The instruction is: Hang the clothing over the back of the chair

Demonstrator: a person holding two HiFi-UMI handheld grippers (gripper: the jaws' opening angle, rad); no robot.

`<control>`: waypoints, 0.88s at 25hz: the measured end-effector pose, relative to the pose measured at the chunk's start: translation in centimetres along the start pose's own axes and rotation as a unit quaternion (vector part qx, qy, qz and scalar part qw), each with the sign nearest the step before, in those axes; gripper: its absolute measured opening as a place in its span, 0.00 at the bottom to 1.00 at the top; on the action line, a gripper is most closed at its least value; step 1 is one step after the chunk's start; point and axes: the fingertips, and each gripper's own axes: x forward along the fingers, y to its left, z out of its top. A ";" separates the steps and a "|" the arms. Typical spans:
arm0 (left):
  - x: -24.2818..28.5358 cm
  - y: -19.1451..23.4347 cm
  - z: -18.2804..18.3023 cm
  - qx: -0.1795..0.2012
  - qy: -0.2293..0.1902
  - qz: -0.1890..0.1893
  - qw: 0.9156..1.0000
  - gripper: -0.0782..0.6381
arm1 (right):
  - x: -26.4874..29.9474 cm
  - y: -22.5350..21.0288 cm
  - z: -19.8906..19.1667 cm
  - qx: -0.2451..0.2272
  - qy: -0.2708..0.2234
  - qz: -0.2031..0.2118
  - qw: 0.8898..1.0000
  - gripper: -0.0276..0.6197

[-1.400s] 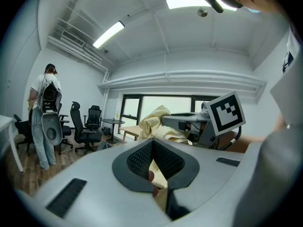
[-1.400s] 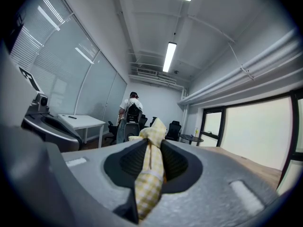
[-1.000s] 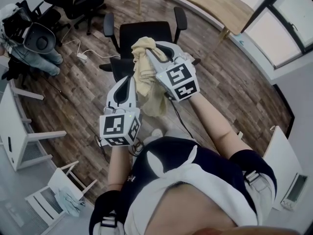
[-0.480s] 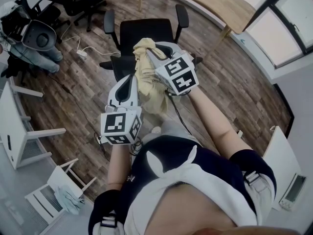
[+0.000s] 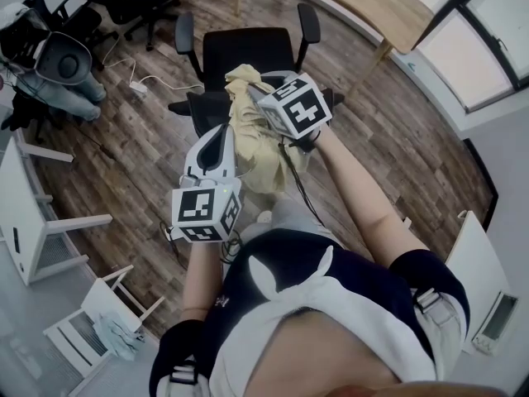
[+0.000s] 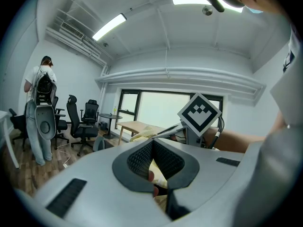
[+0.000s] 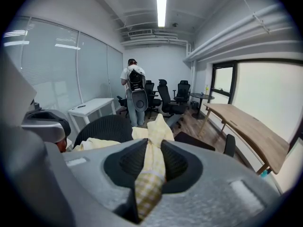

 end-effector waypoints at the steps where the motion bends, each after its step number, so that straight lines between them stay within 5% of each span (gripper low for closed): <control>1: 0.1 0.1 0.0 -0.001 0.000 0.000 1.000 0.12 | 0.1 0.0 0.0 0.002 0.001 0.003 1.000 0.17; 6: 0.0 -0.1 -0.1 -0.003 -0.001 0.000 1.000 0.12 | -0.3 0.2 0.1 0.001 -0.017 0.005 1.000 0.18; 13: -0.5 -0.3 0.2 -0.001 -0.006 -0.003 1.000 0.12 | -1.7 -0.7 1.2 -0.005 -0.056 -0.049 0.997 0.32; 22: -1.2 -0.9 1.2 0.001 -0.017 -0.001 1.000 0.12 | -5.9 -0.7 4.3 -0.033 -0.169 -0.112 0.979 0.32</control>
